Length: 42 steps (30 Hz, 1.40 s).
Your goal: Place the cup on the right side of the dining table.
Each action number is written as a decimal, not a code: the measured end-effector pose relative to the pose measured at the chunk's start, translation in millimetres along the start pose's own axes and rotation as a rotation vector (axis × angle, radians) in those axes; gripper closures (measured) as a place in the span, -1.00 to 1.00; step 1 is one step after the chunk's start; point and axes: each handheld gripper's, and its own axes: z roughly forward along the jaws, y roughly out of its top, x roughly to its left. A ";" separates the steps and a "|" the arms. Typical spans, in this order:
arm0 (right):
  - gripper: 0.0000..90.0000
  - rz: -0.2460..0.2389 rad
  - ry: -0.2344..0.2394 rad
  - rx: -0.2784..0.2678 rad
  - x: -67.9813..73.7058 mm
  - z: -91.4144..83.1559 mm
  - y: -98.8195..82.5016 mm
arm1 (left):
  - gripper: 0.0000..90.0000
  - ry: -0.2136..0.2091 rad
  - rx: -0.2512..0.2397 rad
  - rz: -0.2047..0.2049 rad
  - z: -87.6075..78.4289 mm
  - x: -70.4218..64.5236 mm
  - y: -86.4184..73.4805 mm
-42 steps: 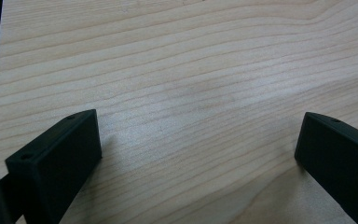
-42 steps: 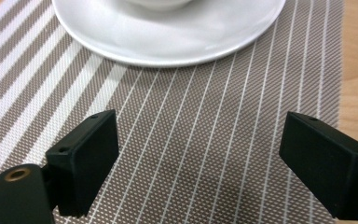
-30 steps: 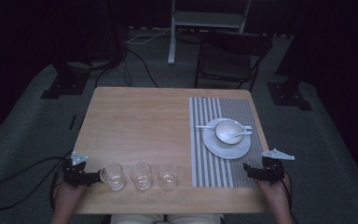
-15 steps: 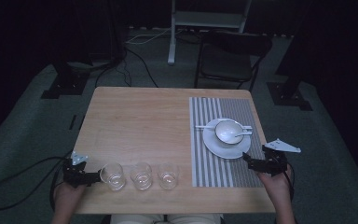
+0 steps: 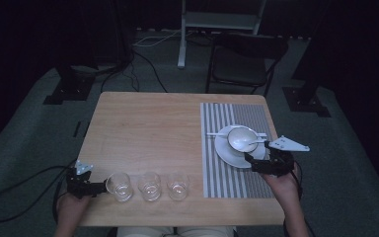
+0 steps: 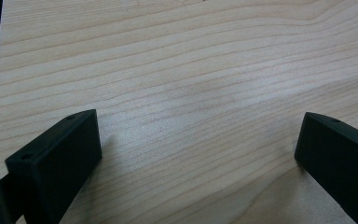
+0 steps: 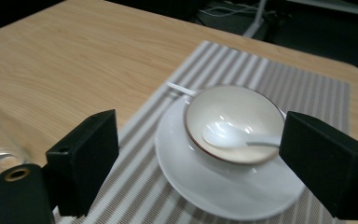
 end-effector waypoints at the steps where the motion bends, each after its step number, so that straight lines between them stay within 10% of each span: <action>1: -0.75 -0.010 0.005 0.000 2.6 0.2 2.9 | -0.98 0.000 -0.001 0.000 0.0 0.0 0.0; 17: -0.75 -0.097 0.140 -0.059 42.6 4.3 33.6 | -0.98 0.000 0.000 0.000 0.0 0.0 0.0; 42: -0.75 -0.208 0.396 0.046 114.9 61.0 29.9 | -0.98 -0.002 0.000 0.002 0.1 0.4 0.1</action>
